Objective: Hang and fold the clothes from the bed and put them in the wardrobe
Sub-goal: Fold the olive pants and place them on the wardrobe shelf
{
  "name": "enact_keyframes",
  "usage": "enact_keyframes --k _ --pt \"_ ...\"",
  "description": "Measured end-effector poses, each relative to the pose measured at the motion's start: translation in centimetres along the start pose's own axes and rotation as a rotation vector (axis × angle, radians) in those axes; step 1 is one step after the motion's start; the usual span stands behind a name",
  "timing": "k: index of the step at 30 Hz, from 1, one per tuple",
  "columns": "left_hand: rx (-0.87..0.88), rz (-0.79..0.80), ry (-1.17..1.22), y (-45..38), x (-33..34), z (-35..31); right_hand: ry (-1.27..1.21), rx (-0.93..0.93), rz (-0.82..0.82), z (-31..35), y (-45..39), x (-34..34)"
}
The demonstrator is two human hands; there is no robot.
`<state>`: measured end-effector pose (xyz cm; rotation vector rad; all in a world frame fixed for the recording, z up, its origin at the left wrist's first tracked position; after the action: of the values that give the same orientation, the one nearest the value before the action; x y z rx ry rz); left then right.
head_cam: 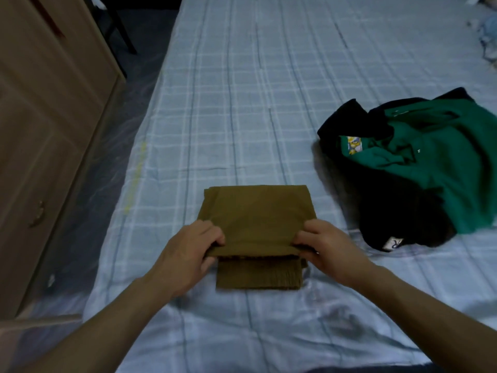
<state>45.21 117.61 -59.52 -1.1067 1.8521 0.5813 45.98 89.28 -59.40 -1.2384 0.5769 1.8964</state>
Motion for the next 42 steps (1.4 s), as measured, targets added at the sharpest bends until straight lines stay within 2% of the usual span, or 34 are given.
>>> enact_keyframes --k 6,11,12,14,17,20,25,30,33,37,39,42 --pt "0.030 0.086 -0.130 2.3 2.2 -0.4 0.041 0.027 0.030 1.0 2.8 2.7" --pt "-0.037 0.246 -0.174 2.8 3.4 0.0 0.077 0.098 0.208 1.3 2.8 3.6" --pt "-0.057 0.242 -0.140 2.6 3.1 0.0 0.090 0.098 0.200 1.4 2.5 3.3" --pt "-0.097 0.159 -0.066 1.7 2.4 -0.2 0.105 0.105 0.056 1.9 1.3 2.3" --pt "-0.138 -0.006 -0.111 -1.1 2.1 -1.1 0.118 0.200 -0.094 2.3 -1.9 1.7" --pt "-0.181 0.034 -0.247 -4.3 3.6 -1.6 0.095 0.290 -0.018 1.9 -5.2 3.1" --pt "-0.207 0.228 -0.388 -5.6 7.9 1.2 0.135 0.278 0.169 -0.5 -5.1 8.2" --pt "-0.443 0.170 -0.332 -4.7 9.3 4.4 0.181 0.417 0.136 -3.2 -4.4 9.5" --pt "-0.491 0.139 -0.327 -5.2 8.7 4.2 0.215 0.429 0.141 -3.9 -5.1 8.4" --pt "-0.374 0.025 -0.412 -8.1 6.0 3.4 0.237 0.324 0.140 -4.6 -7.3 6.5" --pt "-0.349 0.061 -0.419 -10.1 5.1 3.8 0.185 0.317 0.150 -5.3 -8.7 5.9" --pt "-0.341 0.204 -0.338 -12.4 4.5 4.8 0.115 0.310 0.162 -6.4 -10.5 5.0"
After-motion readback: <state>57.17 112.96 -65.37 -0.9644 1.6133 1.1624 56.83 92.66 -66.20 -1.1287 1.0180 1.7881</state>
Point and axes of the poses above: each hand's wrist, its own y-axis away from the middle knuckle, its own x-axis out of the palm, z = x × y, the point moved 3 cm from there along -y, towards the middle knuckle, and after that the axes turned 1 degree about z, right-handed, at the moved point
